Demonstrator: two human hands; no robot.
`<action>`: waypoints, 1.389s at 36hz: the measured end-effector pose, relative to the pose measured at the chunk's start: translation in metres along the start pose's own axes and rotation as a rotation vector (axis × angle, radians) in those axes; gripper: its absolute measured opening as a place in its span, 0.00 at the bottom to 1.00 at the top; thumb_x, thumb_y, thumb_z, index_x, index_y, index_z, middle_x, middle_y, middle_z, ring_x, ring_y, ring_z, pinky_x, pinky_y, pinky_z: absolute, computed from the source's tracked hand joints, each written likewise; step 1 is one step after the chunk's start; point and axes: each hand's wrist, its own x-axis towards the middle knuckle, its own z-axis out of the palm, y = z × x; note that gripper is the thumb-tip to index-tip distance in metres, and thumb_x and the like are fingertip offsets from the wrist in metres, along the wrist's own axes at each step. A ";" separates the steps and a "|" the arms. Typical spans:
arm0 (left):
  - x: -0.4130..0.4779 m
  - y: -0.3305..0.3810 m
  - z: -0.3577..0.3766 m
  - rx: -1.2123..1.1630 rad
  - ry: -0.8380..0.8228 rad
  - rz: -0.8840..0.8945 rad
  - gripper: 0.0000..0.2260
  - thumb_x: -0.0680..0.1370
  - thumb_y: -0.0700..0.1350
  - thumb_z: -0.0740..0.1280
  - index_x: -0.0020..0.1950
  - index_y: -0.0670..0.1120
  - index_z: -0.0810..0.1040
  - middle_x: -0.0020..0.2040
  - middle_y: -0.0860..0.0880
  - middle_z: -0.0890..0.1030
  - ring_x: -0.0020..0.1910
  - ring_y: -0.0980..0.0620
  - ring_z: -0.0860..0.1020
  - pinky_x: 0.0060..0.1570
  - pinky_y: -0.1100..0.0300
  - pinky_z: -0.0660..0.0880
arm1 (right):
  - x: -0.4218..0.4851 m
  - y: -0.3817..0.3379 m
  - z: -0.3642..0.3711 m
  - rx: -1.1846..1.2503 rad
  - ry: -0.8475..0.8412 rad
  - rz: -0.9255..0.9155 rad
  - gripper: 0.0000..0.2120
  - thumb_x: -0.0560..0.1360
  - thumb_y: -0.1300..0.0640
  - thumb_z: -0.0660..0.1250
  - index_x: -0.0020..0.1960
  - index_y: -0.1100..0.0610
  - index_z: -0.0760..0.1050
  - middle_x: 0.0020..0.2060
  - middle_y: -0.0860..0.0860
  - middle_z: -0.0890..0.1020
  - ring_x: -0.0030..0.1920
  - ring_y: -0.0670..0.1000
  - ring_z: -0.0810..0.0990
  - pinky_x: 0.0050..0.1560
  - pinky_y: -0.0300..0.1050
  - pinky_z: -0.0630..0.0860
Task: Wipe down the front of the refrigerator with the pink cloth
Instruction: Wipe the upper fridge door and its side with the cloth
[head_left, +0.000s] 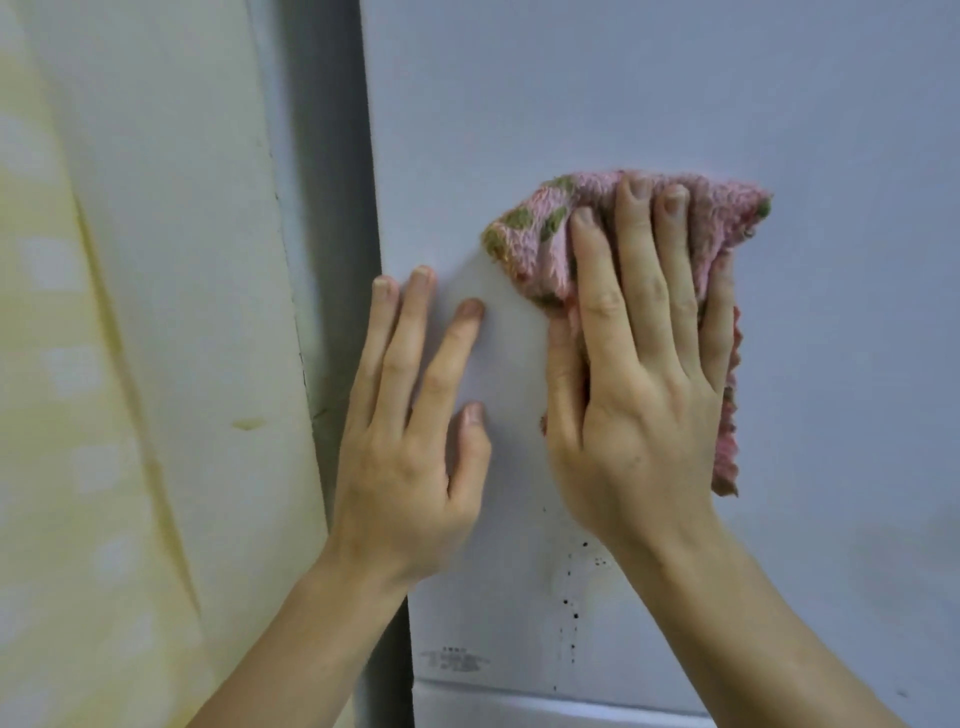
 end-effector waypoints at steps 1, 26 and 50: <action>-0.001 -0.001 0.003 0.007 0.011 0.003 0.25 0.83 0.38 0.61 0.81 0.40 0.64 0.83 0.38 0.58 0.85 0.39 0.51 0.83 0.46 0.52 | -0.002 -0.001 0.003 -0.011 0.020 0.000 0.23 0.88 0.57 0.57 0.81 0.58 0.64 0.82 0.56 0.63 0.83 0.55 0.57 0.83 0.58 0.50; -0.040 -0.022 0.024 0.246 0.116 0.061 0.28 0.86 0.57 0.50 0.86 0.54 0.54 0.87 0.53 0.50 0.85 0.56 0.43 0.84 0.51 0.42 | -0.027 0.009 0.024 -0.153 0.295 -0.155 0.22 0.87 0.48 0.57 0.78 0.52 0.71 0.78 0.53 0.71 0.79 0.54 0.67 0.78 0.51 0.61; -0.071 -0.084 -0.013 0.358 0.170 -0.013 0.26 0.86 0.56 0.50 0.85 0.53 0.61 0.86 0.48 0.56 0.86 0.45 0.48 0.83 0.49 0.38 | -0.053 -0.040 0.047 -0.248 0.037 -0.218 0.28 0.87 0.44 0.45 0.84 0.54 0.59 0.84 0.57 0.55 0.85 0.58 0.48 0.84 0.60 0.46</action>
